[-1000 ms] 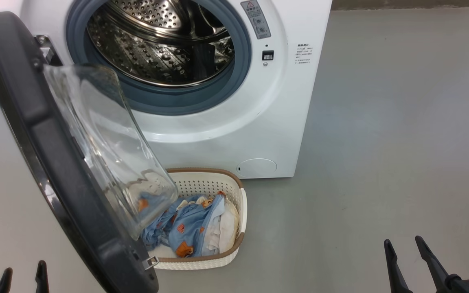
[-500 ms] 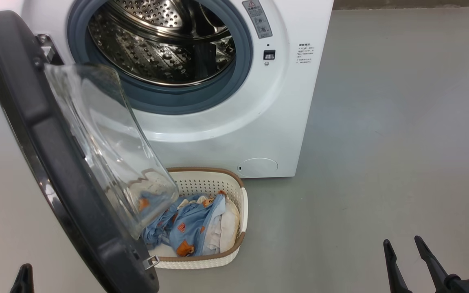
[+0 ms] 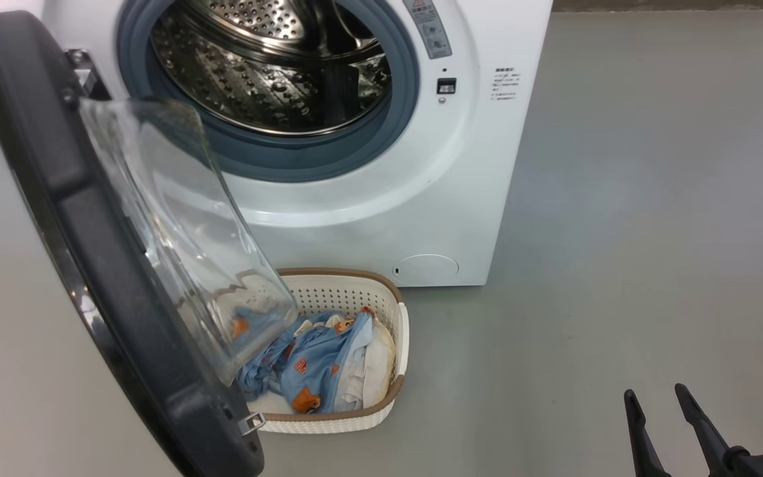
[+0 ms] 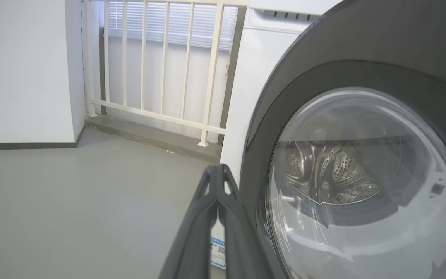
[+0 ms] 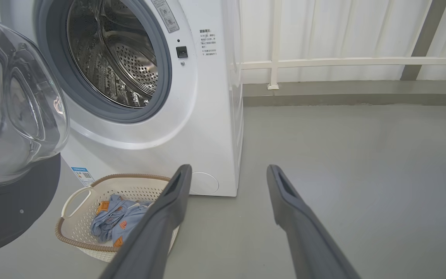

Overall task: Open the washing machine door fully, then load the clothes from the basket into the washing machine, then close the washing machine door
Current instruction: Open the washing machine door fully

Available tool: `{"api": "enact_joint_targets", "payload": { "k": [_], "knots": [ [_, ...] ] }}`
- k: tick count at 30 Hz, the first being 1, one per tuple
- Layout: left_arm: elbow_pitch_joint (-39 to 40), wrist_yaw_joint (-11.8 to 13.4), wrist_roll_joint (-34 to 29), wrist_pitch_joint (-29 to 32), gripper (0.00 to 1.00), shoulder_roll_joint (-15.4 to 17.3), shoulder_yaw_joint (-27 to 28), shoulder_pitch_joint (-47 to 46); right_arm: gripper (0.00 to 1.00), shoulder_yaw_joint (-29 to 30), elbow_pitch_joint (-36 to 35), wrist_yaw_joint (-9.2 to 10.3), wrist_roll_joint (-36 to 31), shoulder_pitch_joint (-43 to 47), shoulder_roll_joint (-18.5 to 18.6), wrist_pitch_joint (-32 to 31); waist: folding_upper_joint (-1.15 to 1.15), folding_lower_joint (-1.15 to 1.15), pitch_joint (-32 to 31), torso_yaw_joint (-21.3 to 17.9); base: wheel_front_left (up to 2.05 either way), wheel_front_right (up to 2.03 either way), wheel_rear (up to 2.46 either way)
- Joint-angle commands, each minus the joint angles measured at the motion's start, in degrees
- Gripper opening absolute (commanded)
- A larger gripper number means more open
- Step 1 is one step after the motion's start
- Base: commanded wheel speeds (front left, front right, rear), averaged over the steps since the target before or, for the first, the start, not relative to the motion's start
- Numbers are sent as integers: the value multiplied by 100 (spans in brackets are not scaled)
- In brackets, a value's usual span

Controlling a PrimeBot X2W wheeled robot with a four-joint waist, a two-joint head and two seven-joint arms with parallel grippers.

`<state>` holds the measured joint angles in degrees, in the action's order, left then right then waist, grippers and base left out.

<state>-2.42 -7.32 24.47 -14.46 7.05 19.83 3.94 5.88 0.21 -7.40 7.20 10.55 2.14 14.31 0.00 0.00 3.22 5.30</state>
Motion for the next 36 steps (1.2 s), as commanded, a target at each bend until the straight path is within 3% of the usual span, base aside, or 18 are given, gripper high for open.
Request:
{"api": "enact_joint_targets", "payload": {
  "k": [1,7,9,14,18,21,27,36],
  "knots": [
    [562,-17,41,-54,0,57,290,-339,100,-167,-133,-9,19,-122,74,69,0,0,17,50,0,0,0],
    [2339,-17,397,-54,0,-93,137,-631,100,-175,-133,-9,9,-136,74,69,0,0,65,190,0,0,0],
    [3135,-17,580,-54,0,-66,-472,-652,100,-185,-127,-9,-7,-154,74,69,0,0,82,262,0,0,0],
    [3863,-17,881,64,0,200,-2072,-482,100,-257,-99,-9,-31,-199,74,69,0,0,90,321,0,0,0],
    [4034,-17,1084,345,0,300,-2995,-323,100,-283,-77,-9,-8,-222,74,69,0,0,65,302,0,0,0],
    [4080,-15,1124,615,0,376,-3388,-174,100,-263,-59,-9,16,-195,74,69,0,0,48,295,0,0,0],
    [3926,63,1183,935,0,401,-3680,48,100,-218,-46,-9,57,-174,74,69,0,0,43,290,0,0,0],
    [3066,75,1699,1318,0,363,-3982,143,100,-226,-30,-9,97,-158,74,69,0,0,-4,298,0,0,0]
  ]
}}
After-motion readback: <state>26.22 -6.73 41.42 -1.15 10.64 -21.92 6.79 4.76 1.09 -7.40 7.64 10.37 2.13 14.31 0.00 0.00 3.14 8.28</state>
